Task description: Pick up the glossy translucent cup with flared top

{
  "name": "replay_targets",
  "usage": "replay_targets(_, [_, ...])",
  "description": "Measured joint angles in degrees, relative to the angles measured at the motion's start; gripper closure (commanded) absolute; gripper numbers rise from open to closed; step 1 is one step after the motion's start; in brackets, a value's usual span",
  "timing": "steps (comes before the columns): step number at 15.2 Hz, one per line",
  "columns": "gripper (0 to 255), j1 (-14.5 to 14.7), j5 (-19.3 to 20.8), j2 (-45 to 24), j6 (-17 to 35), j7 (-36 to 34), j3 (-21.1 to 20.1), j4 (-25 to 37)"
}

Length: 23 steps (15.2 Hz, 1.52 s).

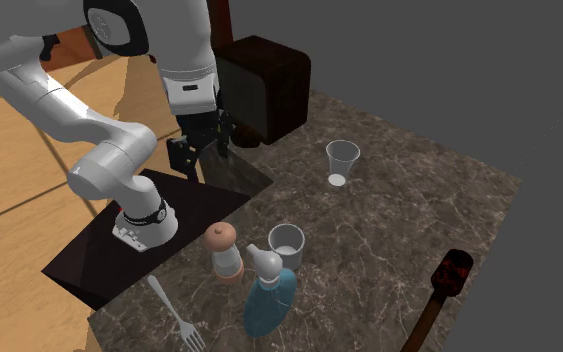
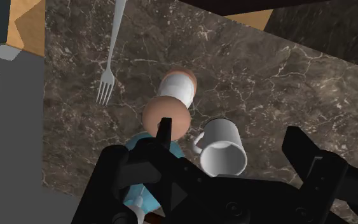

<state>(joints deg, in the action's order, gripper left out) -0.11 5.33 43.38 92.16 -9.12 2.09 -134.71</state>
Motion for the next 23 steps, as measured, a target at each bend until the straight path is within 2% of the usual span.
replay_targets(3, [0, 0.44, -1.19, -1.32, 1.35, -1.24, -0.63, -0.01])
replay_targets(11, [0, 3.21, -8.24, -10.2, 12.35, -8.25, -4.35, -1.36])
replay_targets(19, [0, 6.13, -14.58, -22.39, 22.59, -14.61, -8.46, 2.6])
replay_targets(23, [0, 7.29, -16.97, -29.04, 26.58, -17.12, -10.04, 6.61])
